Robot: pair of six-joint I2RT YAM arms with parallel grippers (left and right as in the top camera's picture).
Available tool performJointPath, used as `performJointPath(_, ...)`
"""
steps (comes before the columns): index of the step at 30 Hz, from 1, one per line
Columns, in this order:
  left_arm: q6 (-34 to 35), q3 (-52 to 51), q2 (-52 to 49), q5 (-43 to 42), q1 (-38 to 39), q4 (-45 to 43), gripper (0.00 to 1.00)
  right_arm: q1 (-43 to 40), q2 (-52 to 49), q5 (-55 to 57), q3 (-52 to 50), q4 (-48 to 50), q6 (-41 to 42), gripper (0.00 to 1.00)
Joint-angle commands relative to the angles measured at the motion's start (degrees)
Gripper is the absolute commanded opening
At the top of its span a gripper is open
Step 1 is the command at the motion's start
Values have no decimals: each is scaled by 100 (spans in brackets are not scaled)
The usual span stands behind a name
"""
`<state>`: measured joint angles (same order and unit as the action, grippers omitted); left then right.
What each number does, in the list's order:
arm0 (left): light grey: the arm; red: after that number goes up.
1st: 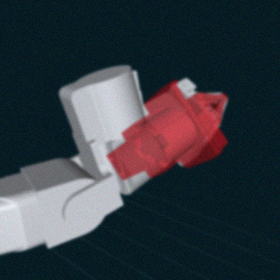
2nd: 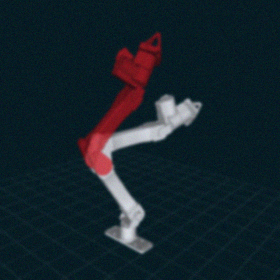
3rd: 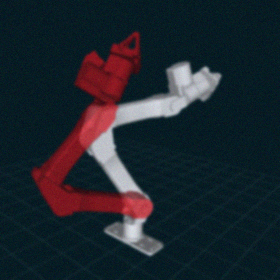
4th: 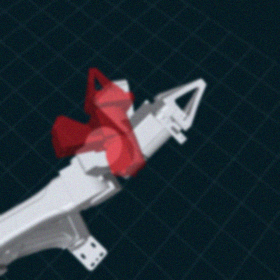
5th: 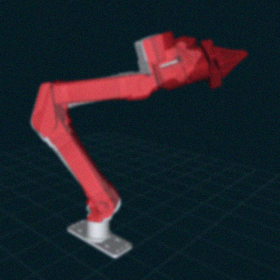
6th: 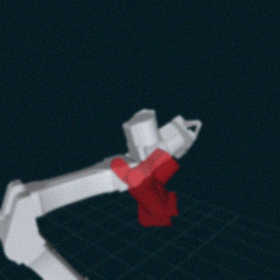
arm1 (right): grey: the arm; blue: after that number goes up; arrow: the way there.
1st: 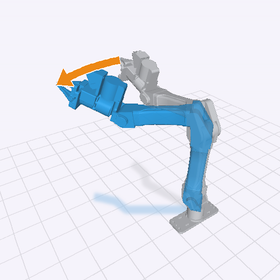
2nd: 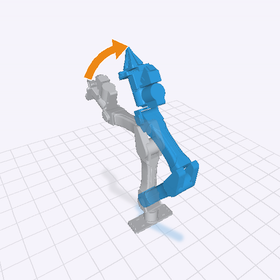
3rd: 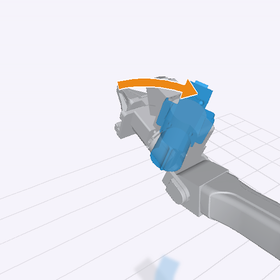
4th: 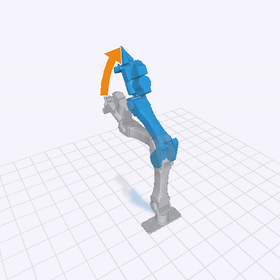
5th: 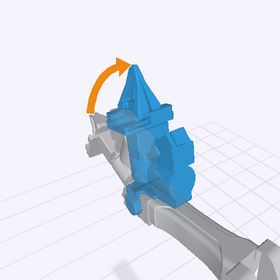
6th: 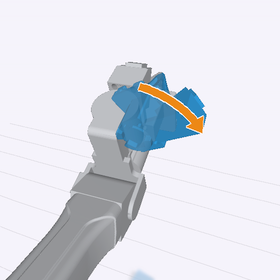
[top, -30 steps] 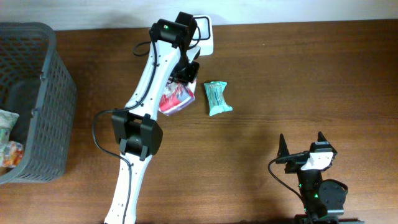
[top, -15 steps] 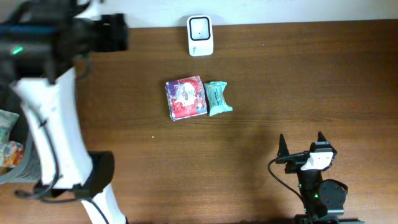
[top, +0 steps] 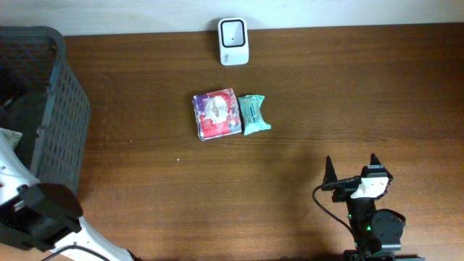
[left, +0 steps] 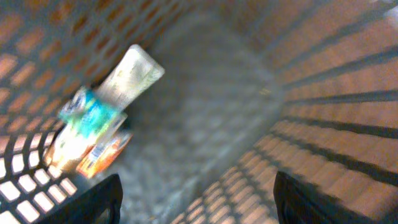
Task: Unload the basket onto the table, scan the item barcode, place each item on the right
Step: 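Carry the small green tissue pack from basket to right of green pack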
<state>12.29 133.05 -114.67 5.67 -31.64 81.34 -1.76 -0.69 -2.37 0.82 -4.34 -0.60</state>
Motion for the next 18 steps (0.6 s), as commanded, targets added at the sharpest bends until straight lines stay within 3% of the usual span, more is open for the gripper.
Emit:
performJointPath(1, 52, -1397, 15, 389, -380, -573, 76, 31, 33, 50, -50, -15, 17, 99)
performJointPath(4, 52, -2479, 15, 1526, -516, -1244, 76, 31, 33, 50, -50, -15, 17, 99)
performJointPath(7, 28, -3198, 15, 1670, -603, -2146, 78, 31, 33, 50, -50, -15, 17, 99)
performJointPath(10, -170, -3967, 11, 2909, -603, -2924, 70, 31, 33, 50, -50, -15, 17, 99)
performJointPath(15, -612, -4120, -24, 2951, -605, -3530, 65, 31, 33, 50, -50, -15, 17, 98)
performJointPath(18, -1196, -4120, -271, 2221, -758, -3766, 73, 31, 33, 50, -50, -15, 17, 99)
